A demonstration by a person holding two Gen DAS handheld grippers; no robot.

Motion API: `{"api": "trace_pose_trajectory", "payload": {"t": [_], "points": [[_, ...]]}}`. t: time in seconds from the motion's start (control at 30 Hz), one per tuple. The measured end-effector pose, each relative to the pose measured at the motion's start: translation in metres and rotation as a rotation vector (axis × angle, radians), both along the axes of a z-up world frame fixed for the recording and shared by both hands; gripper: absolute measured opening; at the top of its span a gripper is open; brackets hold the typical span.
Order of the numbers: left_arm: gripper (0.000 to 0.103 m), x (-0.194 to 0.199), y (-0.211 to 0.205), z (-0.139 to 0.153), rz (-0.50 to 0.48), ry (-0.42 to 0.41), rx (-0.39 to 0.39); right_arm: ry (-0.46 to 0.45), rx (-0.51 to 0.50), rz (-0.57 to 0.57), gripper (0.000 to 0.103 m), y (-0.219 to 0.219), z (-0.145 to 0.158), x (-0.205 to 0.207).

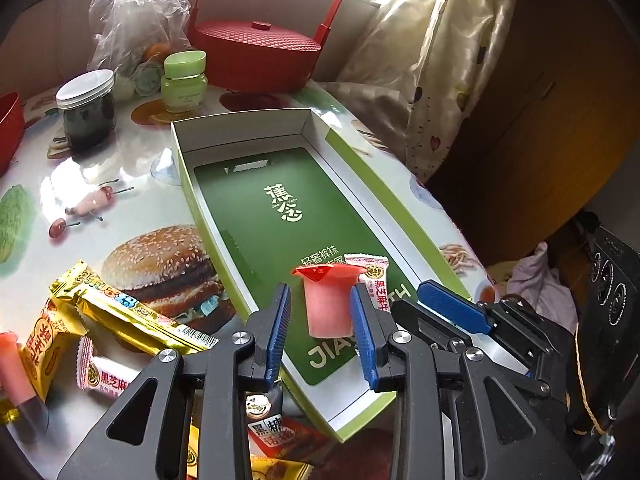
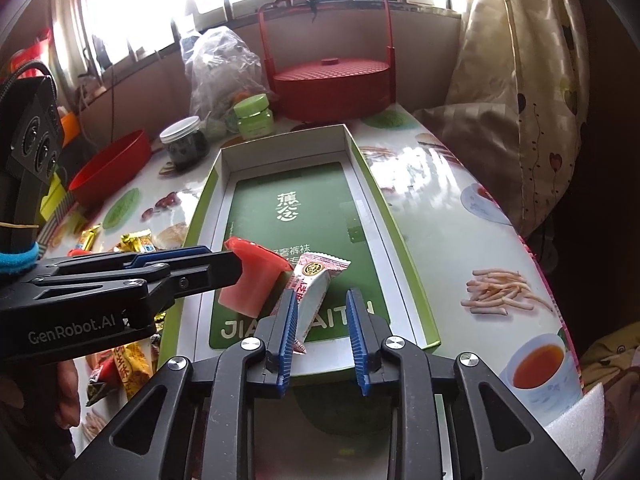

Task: Organize snacks
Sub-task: 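Lower and release the jelly cup and nougat candy into the green box, then withdraw both open tools from the box back toward the snack pile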

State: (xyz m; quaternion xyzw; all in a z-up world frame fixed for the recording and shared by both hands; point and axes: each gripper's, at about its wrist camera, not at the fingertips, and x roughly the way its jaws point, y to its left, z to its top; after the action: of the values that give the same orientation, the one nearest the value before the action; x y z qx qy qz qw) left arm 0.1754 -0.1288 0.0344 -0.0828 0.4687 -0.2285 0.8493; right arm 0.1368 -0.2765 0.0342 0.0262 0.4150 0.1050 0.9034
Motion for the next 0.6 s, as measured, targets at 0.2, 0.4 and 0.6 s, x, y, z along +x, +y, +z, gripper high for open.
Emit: {"api": "trace_pose_trajectory", "payload": {"t": [0.2, 0.4, 0.6], "points": [[0.033, -0.007, 0.002, 0.003, 0.005, -0.006, 0.004, -0.012, 0.013, -0.015, 0.029, -0.004, 0.003, -0.005], [0.033, -0.020, 0.007, 0.011, 0.008, -0.026, -0.007, -0.016, 0.036, -0.034, 0.033, -0.007, 0.006, -0.012], [0.040, -0.036, 0.023, 0.020, 0.033, -0.052, -0.023, -0.033, 0.050, -0.041, 0.036, -0.006, 0.011, -0.026]]}}
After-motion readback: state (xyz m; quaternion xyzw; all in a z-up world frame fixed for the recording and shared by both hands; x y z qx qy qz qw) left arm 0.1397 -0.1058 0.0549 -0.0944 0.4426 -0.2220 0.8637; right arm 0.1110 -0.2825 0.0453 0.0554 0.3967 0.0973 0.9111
